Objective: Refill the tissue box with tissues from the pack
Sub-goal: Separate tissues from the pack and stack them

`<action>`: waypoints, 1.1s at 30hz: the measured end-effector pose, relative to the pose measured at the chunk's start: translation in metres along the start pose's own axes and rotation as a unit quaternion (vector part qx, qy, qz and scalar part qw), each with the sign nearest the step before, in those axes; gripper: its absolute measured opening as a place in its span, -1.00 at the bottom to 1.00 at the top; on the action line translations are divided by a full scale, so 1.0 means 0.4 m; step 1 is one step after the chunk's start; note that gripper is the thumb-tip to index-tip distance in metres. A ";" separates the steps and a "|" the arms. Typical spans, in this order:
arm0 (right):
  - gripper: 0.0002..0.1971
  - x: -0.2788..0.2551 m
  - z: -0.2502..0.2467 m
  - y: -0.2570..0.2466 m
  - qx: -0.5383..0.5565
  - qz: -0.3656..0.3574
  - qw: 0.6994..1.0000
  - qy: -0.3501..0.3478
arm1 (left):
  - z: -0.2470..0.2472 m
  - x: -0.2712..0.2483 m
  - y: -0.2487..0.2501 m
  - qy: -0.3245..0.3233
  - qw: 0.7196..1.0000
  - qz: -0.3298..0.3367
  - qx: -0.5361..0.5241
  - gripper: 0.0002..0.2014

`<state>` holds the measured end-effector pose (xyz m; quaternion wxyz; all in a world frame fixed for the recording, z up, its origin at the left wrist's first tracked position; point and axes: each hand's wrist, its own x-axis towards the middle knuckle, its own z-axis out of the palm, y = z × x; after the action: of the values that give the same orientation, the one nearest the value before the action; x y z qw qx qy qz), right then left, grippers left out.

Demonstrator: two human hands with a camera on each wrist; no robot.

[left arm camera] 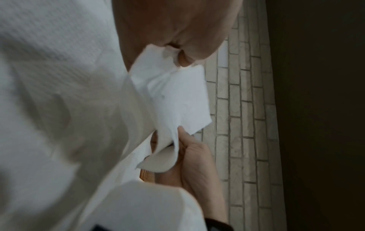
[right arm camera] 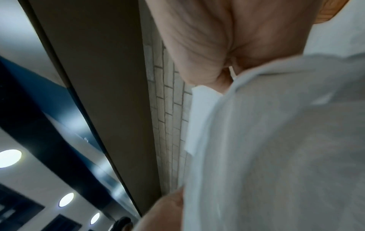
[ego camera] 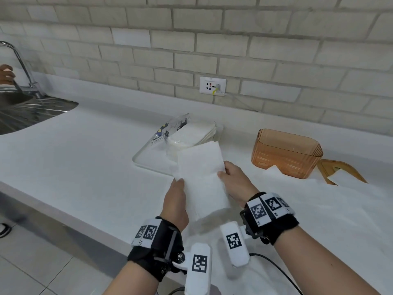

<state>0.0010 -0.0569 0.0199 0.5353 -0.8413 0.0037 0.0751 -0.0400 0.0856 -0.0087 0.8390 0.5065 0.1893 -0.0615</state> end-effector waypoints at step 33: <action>-0.63 -0.112 -0.104 0.061 -0.413 -0.158 0.890 -0.108 | -0.061 -0.031 0.041 0.075 0.991 0.107 0.018 -0.64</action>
<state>-0.0401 -0.1081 0.0211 0.1413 -0.9627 -0.2186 0.0745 -0.0528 0.1138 -0.0004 0.8147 0.5423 0.1952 0.0632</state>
